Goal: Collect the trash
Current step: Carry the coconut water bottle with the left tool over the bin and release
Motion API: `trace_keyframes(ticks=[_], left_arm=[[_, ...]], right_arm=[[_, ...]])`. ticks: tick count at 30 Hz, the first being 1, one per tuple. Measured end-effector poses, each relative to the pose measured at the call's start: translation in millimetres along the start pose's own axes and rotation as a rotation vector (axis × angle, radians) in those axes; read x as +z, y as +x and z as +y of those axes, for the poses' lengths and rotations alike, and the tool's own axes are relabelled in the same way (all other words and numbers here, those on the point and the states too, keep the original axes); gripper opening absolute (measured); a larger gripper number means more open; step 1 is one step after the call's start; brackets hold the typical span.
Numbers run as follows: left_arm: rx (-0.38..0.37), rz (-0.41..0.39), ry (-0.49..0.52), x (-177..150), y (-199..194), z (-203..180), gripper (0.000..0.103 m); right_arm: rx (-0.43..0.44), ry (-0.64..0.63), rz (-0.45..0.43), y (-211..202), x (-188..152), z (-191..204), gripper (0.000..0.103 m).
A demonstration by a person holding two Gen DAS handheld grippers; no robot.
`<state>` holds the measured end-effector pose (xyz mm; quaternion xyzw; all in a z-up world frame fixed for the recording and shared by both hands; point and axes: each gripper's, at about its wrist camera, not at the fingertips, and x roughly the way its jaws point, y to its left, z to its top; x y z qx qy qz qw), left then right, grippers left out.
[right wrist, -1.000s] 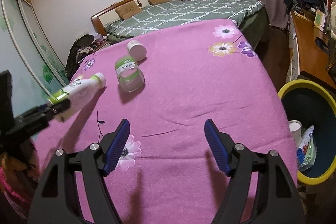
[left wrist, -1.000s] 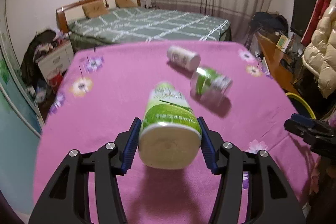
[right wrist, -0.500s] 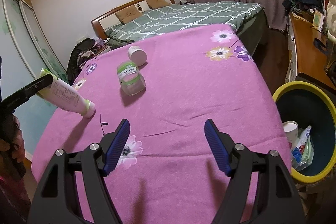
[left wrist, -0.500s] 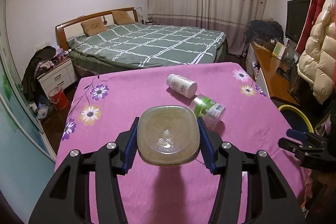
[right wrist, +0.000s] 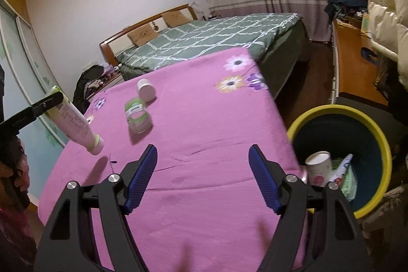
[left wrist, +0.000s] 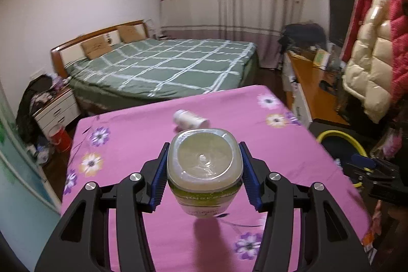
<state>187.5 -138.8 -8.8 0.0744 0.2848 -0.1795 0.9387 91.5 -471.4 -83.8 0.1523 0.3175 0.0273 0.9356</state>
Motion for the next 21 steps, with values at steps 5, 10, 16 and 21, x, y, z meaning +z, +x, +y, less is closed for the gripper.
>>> trace_keyframes(ticks=[5, 10, 16, 21], left_arm=[[-0.106, -0.028, 0.061, 23, -6, -47, 0.052], [-0.252, -0.035, 0.131, 48, 6, -115, 0.052], [-0.436, -0.009, 0.209, 70, 43, -214, 0.052], [-0.518, 0.059, 0.269, 66, 86, -290, 0.052]], right_arm=[[-0.111, 0.020, -0.043, -29, -3, -31, 0.071], [-0.202, 0.075, -0.078, -55, -11, -66, 0.072], [-0.287, 0.159, -0.114, -88, -25, -108, 0.074], [-0.332, 0.214, -0.129, -109, -37, -136, 0.074]])
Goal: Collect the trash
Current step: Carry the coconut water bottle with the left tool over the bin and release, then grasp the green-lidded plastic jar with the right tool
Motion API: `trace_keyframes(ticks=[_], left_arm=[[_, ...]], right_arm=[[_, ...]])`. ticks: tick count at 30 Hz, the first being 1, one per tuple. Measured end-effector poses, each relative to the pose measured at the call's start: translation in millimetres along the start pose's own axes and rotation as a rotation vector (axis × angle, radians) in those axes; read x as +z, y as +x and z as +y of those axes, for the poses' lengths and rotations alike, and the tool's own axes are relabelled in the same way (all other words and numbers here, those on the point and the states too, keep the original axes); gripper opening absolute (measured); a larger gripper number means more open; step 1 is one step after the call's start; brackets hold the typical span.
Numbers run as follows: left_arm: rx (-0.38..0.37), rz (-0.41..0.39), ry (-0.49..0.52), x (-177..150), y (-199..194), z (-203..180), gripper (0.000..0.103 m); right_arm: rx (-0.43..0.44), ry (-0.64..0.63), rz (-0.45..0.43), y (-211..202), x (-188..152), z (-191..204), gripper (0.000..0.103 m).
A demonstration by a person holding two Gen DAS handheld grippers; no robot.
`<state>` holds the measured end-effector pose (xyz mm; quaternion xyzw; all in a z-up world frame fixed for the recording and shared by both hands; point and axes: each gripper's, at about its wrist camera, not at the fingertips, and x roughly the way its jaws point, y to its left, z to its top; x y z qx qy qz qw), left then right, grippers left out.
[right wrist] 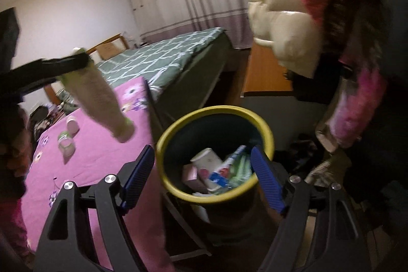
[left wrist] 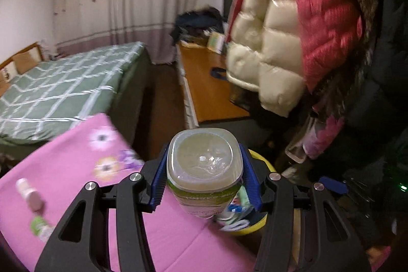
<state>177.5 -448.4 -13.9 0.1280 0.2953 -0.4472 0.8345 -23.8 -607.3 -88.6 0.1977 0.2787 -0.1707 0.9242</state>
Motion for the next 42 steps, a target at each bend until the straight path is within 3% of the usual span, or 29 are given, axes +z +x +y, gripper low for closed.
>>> trace_keyframes(ticks=[4, 8, 9, 10, 11, 17, 24, 27, 28, 31, 37, 42], left_arm=[[-0.066, 0.072, -0.011, -5, 52, -18, 0.052], [-0.058, 0.109, -0.015, -12, 84, -23, 0.052], [-0.048, 0.104, -0.010, -12, 90, -24, 0.062], [-0.040, 0.087, -0.012, -12, 90, -22, 0.082], [-0.031, 0.070, -0.016, -12, 88, -21, 0.088], [0.018, -0.045, -0.055, -6, 24, 13, 0.092], [0.247, -0.188, -0.178, -49, -97, 102, 0.096], [0.425, -0.234, -0.256, -87, -148, 151, 0.097], [0.517, -0.247, -0.289, -106, -168, 172, 0.097], [0.675, -0.239, -0.375, -149, -203, 221, 0.098], [0.879, -0.193, -0.520, -225, -237, 303, 0.098], [0.973, -0.168, -0.555, -261, -241, 334, 0.098]], right_arm=[[-0.021, 0.026, -0.005, -5, -2, -17, 0.075], [-0.030, 0.032, -0.002, -6, -2, -22, 0.076], [-0.030, 0.031, -0.001, -6, -2, -21, 0.076], [-0.032, 0.028, -0.001, -7, -2, -20, 0.076], [-0.034, 0.027, -0.002, -7, -3, -18, 0.076], [-0.035, 0.013, 0.003, -5, -3, -8, 0.077], [0.025, -0.049, 0.034, 12, -3, 28, 0.078], [0.076, -0.109, 0.055, 26, 0, 60, 0.078], [0.087, -0.122, 0.060, 29, 0, 67, 0.078], [0.161, -0.187, 0.094, 44, 1, 105, 0.078], [0.286, -0.313, 0.138, 64, 3, 187, 0.078], [0.380, -0.443, 0.188, 89, 1, 266, 0.078]])
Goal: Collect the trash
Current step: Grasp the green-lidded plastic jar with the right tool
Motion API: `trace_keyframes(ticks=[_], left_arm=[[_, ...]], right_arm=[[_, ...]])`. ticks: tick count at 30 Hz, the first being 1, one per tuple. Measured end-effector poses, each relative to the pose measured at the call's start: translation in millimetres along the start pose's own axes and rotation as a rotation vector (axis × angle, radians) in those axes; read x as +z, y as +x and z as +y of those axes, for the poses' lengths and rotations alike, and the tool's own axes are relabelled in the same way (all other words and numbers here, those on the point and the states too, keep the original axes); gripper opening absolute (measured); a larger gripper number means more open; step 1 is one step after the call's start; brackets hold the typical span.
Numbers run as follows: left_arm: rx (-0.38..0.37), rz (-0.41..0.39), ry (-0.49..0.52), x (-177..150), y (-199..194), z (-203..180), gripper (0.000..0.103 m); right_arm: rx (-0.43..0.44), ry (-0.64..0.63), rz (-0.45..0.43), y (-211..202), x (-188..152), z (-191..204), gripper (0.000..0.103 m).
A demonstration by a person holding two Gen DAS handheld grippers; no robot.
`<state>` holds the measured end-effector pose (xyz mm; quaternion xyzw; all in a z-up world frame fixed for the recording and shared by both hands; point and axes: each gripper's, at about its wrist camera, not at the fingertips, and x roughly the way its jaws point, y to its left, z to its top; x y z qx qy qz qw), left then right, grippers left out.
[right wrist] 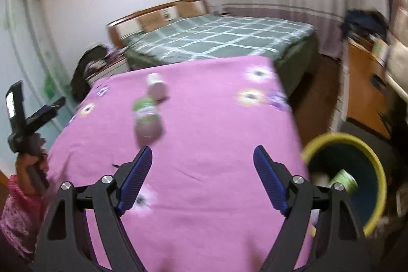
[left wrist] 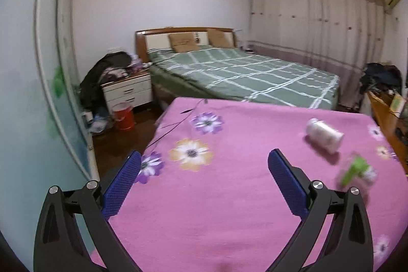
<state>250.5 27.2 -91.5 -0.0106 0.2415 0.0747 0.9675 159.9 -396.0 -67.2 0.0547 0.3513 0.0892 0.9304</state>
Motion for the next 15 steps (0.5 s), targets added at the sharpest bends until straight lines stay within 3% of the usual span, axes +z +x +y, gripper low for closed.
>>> trace_keyframes(ticks=[3, 6, 15], left_arm=[[-0.001, 0.048, -0.010, -9, 13, 11, 0.098], [-0.004, 0.036, -0.035, -13, 9, 9, 0.098], [-0.010, 0.042, -0.025, -12, 7, -5, 0.098]], right_arm=[[0.062, -0.066, 0.036, 33, 19, 28, 0.078], [0.100, -0.129, 0.082, 70, 33, 50, 0.078], [0.090, -0.173, 0.193, 150, 53, 83, 0.078]])
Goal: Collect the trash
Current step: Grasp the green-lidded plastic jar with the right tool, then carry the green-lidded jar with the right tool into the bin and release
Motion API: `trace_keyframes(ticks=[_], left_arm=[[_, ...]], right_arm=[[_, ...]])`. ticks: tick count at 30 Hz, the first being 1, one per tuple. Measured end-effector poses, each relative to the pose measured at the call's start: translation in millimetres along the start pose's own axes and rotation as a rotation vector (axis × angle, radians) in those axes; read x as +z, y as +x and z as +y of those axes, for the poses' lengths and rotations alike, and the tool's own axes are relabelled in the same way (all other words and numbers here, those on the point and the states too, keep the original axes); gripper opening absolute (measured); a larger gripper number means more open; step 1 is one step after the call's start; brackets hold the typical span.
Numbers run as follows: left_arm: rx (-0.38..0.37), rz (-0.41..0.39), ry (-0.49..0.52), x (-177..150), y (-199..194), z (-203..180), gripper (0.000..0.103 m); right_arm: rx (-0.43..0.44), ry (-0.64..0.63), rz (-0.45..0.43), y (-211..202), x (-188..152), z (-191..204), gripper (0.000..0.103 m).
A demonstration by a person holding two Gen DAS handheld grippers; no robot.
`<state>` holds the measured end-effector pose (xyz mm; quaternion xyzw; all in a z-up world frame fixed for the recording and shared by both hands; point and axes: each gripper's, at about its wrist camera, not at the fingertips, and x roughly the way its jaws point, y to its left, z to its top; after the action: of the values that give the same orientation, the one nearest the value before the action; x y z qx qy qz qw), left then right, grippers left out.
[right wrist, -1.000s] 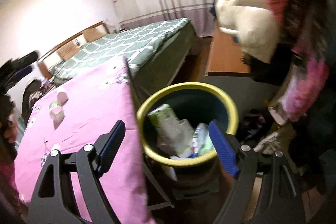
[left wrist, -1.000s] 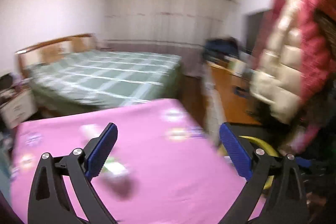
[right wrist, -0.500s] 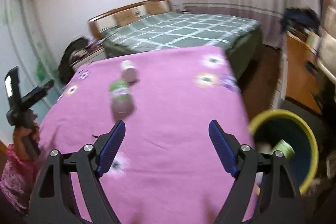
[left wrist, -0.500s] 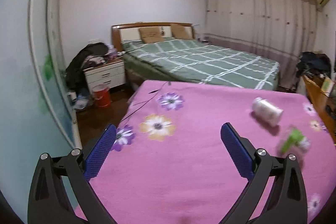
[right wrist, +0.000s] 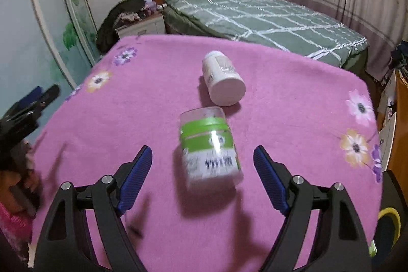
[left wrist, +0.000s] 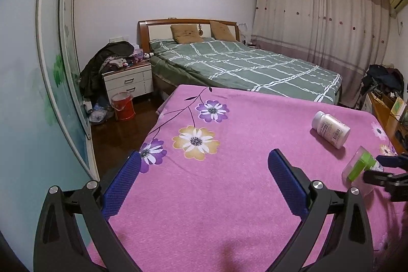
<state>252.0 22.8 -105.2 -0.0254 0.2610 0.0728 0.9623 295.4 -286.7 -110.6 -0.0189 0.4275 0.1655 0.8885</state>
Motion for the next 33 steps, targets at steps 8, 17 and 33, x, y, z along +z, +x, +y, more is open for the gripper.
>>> trace_keyframes(ticks=[8, 17, 33], left_arm=[[0.007, 0.009, -0.007, -1, 1, 0, 0.098], [0.011, 0.035, -0.013, 0, 7, 0, 0.098], [-0.012, 0.030, 0.025, 0, 6, -7, 0.098]], right_arm=[[-0.027, 0.005, 0.008, 14, -9, 2, 0.051], [-0.026, 0.045, -0.015, -4, -18, -9, 0.050], [-0.229, 0.381, -0.245, -156, -112, -116, 0.049]])
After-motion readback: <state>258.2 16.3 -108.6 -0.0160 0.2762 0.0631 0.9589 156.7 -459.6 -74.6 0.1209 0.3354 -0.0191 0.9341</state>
